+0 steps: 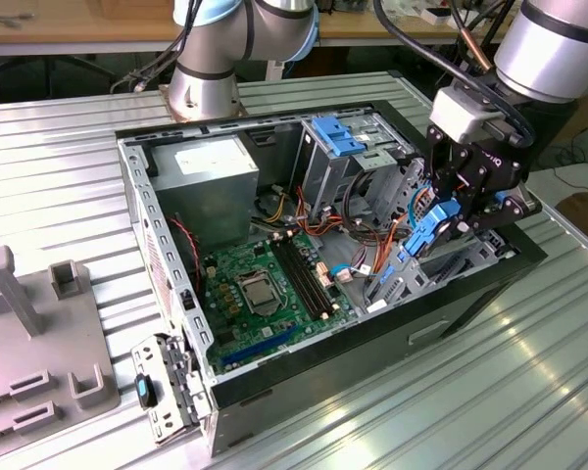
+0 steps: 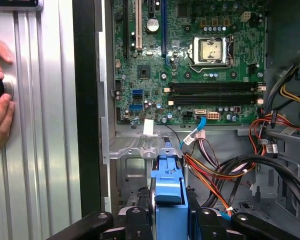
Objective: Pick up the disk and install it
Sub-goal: 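Insert the disk into the insertion slot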
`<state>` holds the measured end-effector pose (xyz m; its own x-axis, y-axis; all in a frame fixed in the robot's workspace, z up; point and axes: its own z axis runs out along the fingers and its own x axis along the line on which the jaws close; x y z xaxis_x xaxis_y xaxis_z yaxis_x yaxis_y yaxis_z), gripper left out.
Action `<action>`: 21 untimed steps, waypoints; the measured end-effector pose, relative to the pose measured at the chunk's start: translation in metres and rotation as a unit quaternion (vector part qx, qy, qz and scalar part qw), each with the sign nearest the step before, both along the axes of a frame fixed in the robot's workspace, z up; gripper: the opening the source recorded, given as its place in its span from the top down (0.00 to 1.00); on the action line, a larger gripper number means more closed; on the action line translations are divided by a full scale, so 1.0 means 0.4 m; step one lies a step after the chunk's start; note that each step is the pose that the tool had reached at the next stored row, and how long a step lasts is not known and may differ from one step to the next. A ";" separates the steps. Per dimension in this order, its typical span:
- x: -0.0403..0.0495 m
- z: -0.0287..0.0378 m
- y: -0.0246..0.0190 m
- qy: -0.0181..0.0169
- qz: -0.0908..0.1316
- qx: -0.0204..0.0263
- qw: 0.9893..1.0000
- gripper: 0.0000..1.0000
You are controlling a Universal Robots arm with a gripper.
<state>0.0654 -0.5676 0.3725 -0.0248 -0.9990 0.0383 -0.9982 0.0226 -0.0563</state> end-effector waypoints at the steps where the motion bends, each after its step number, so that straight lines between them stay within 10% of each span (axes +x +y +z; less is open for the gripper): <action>1: 0.000 -0.002 0.000 0.000 0.000 0.000 1.000 0.63; 21: 0.000 -0.047 -0.002 0.000 0.000 0.000 1.000 0.63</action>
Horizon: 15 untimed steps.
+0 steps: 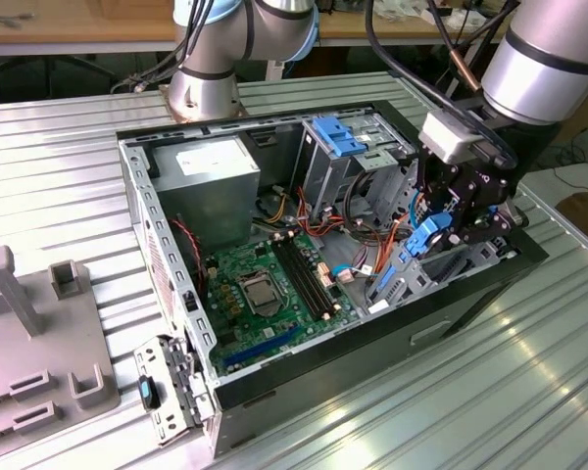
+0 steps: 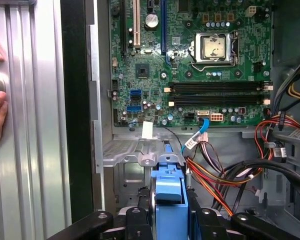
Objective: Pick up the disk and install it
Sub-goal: 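Insert the disk into the insertion slot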
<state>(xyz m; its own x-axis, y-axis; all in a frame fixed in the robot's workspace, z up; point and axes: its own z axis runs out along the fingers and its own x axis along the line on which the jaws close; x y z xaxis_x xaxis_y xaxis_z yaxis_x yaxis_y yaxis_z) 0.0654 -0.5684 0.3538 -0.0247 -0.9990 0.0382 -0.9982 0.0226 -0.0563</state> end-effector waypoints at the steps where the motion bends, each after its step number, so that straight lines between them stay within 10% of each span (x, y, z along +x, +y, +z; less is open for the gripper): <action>1: 0.000 0.000 0.000 0.000 0.000 0.000 1.000 0.63; 10: 0.000 -0.003 -0.002 0.000 0.000 0.000 1.000 0.56; 15: 0.000 0.042 -0.002 0.000 0.000 0.000 1.000 0.56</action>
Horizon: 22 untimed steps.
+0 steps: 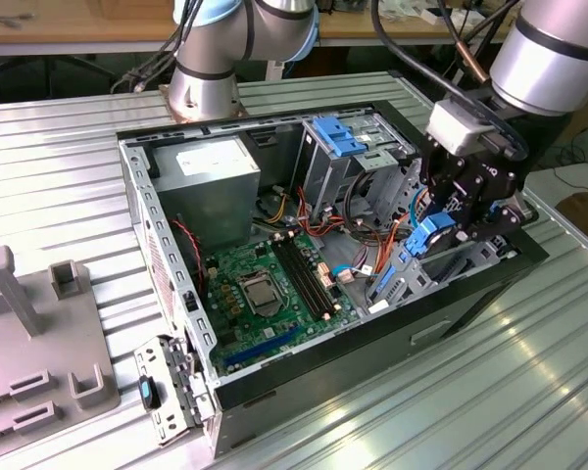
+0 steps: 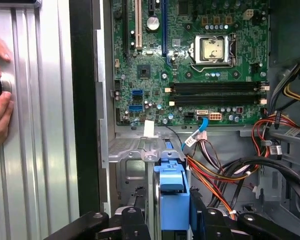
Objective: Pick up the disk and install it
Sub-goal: 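Insert the disk into the insertion slot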
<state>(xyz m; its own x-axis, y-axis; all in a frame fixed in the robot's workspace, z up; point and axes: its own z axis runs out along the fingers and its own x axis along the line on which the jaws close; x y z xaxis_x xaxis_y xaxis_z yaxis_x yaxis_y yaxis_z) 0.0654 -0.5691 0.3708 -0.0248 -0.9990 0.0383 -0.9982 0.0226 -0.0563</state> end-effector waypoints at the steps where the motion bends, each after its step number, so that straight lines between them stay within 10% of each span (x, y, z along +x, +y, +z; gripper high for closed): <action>1: 0.000 0.007 0.000 0.000 0.000 0.000 1.000 0.56; 9: 0.000 0.048 0.000 0.000 0.000 0.000 1.000 0.56; 18: 0.028 0.047 0.000 0.000 0.000 0.000 1.000 0.57; 22: 0.063 0.047 0.000 0.000 0.000 0.000 1.000 0.82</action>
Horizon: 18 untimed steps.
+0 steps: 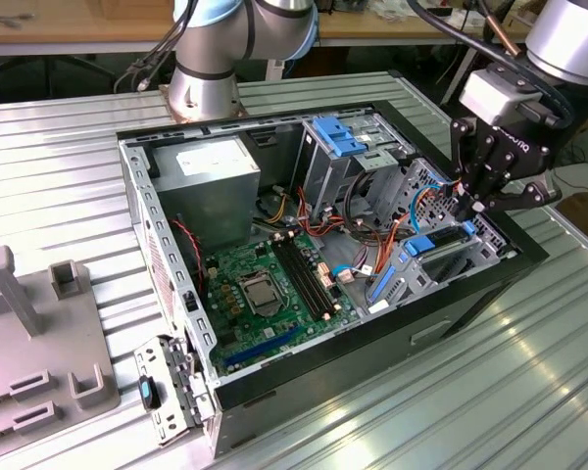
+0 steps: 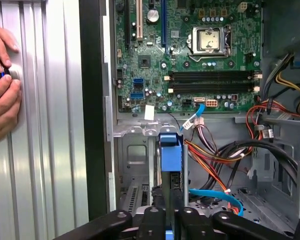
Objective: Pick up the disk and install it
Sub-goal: 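Insert the disk into the insertion slot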
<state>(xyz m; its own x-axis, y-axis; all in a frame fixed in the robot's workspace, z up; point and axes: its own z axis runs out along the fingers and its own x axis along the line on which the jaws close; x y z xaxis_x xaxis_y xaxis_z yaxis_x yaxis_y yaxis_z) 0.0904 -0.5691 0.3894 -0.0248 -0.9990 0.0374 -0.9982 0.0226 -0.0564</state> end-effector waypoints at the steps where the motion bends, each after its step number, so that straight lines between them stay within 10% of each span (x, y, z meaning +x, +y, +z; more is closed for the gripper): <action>1: 0.005 0.000 0.000 0.000 0.000 0.000 1.000 0.88; 9: 0.071 -0.005 0.013 0.000 0.001 0.001 1.000 0.89; 18: 0.074 -0.006 0.016 0.000 0.002 0.001 1.000 0.89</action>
<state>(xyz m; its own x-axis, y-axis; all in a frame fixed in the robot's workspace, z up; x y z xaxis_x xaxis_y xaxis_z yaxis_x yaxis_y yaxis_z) 0.1199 -0.5628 0.3870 -0.0215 -0.9992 0.0350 -0.9982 0.0195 -0.0563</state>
